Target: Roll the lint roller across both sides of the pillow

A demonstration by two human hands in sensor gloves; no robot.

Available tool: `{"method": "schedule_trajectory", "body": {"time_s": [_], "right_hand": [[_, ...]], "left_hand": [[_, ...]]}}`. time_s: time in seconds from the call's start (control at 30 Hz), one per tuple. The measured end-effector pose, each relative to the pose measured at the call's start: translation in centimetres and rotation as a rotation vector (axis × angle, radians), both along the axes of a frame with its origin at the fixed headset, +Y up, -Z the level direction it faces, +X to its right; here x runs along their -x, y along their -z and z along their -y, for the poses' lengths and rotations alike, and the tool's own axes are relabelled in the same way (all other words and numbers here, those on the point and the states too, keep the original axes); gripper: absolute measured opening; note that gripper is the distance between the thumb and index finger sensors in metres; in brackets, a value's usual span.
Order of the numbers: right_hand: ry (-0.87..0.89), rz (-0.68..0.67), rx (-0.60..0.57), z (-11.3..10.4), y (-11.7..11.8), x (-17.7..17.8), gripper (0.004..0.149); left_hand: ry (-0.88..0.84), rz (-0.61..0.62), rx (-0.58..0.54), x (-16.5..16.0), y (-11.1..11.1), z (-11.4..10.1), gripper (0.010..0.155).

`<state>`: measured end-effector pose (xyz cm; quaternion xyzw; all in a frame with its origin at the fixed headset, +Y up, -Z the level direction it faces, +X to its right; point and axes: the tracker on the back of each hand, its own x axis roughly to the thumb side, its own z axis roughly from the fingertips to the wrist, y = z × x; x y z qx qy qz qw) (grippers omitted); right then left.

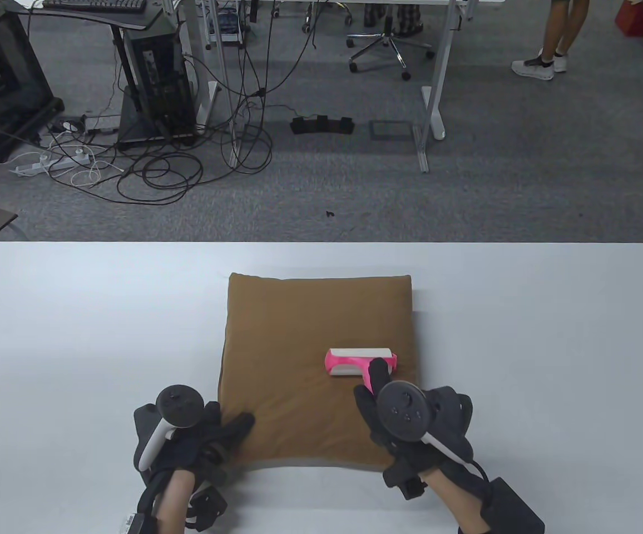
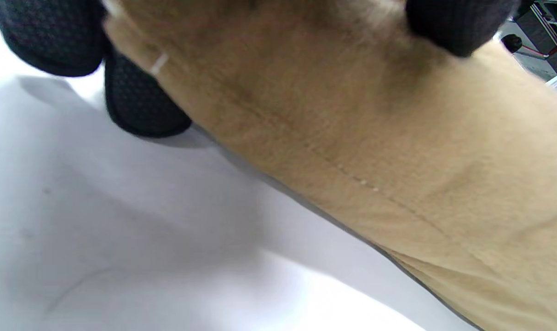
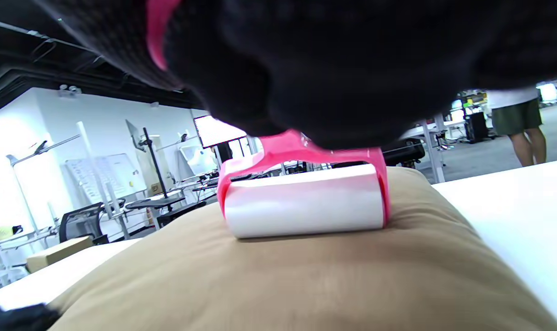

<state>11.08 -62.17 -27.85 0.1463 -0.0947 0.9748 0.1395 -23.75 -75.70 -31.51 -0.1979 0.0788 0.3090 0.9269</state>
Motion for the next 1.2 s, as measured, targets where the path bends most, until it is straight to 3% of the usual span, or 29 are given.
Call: {"method": "schedule_trajectory", "body": {"time_s": [0.2, 0.37, 0.57, 0.67, 0.73, 0.83, 0.97, 1.1, 1.2], "right_hand": [[0.039, -0.058, 0.032, 0.3, -4.0, -0.9, 0.06], [0.091, -0.024, 0.008, -0.4, -4.6, -1.8, 0.057], [0.172, 0.09, -0.188, -1.4, -3.0, -1.9, 0.056], [0.144, 0.096, -0.272, -1.5, -1.9, -0.2, 0.056], [0.119, 0.073, -0.303, -1.4, -1.5, 1.1, 0.056], [0.103, 0.0, -0.298, -1.1, -1.3, 3.5, 0.057], [0.078, -0.124, -0.29, -0.1, -1.6, 6.9, 0.058], [0.129, -0.207, -0.307, 0.6, -2.0, 9.0, 0.059], [0.185, -0.245, -0.257, 1.1, -2.0, 10.0, 0.061]], "left_hand": [[0.022, -0.005, -0.004, -0.1, -0.2, 0.0, 0.099], [0.052, -0.015, -0.026, -0.4, -0.5, -0.6, 0.101], [0.106, -0.021, -0.327, -1.5, -1.7, -4.6, 0.098], [-0.054, 0.001, -0.557, -1.8, -3.0, -7.0, 0.087], [-0.181, 0.035, -0.626, -2.3, -3.5, -7.6, 0.075], [-0.376, 0.136, -0.584, -4.1, -3.5, -7.2, 0.069], [-0.597, 0.221, -0.411, -5.4, -3.0, -5.7, 0.071], [-0.888, 0.129, -0.275, -5.1, -2.9, -4.8, 0.076], [-0.981, 0.118, -0.217, -5.1, -2.9, -4.4, 0.077]]}}
